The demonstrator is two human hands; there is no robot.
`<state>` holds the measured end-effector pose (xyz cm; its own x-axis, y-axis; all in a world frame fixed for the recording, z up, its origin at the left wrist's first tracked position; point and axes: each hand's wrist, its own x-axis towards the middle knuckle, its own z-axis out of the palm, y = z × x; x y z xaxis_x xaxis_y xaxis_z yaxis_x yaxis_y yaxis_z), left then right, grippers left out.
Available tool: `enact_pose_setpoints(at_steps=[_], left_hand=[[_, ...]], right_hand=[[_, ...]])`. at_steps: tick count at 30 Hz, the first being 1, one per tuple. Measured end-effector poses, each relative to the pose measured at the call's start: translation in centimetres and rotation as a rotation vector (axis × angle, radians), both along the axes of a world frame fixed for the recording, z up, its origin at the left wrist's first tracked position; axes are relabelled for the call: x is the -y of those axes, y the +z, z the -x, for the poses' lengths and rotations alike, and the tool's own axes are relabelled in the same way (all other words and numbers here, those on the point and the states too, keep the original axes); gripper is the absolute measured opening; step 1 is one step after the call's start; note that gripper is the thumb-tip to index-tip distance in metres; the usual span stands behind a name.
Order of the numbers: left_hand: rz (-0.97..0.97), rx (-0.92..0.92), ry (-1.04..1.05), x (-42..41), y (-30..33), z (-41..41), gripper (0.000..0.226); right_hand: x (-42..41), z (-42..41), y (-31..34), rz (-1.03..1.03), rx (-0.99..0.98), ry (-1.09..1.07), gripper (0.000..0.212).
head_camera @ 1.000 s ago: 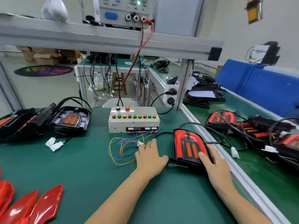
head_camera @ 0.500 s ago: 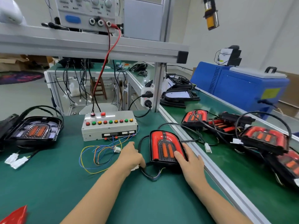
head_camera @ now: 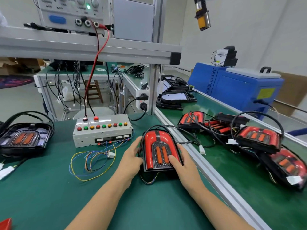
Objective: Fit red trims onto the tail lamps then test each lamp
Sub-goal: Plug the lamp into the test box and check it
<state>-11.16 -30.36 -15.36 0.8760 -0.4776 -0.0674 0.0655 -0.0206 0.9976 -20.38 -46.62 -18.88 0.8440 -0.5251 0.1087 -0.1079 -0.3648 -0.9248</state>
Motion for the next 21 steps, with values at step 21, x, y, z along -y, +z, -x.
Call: enact_pose_setpoints(at_steps=[21], left_hand=[[0.209, -0.363, 0.043, -1.1, -0.1, -1.9, 0.036]], right_hand=[[0.4, -0.2, 1.7, -0.457, 0.093, 0.068, 0.052]])
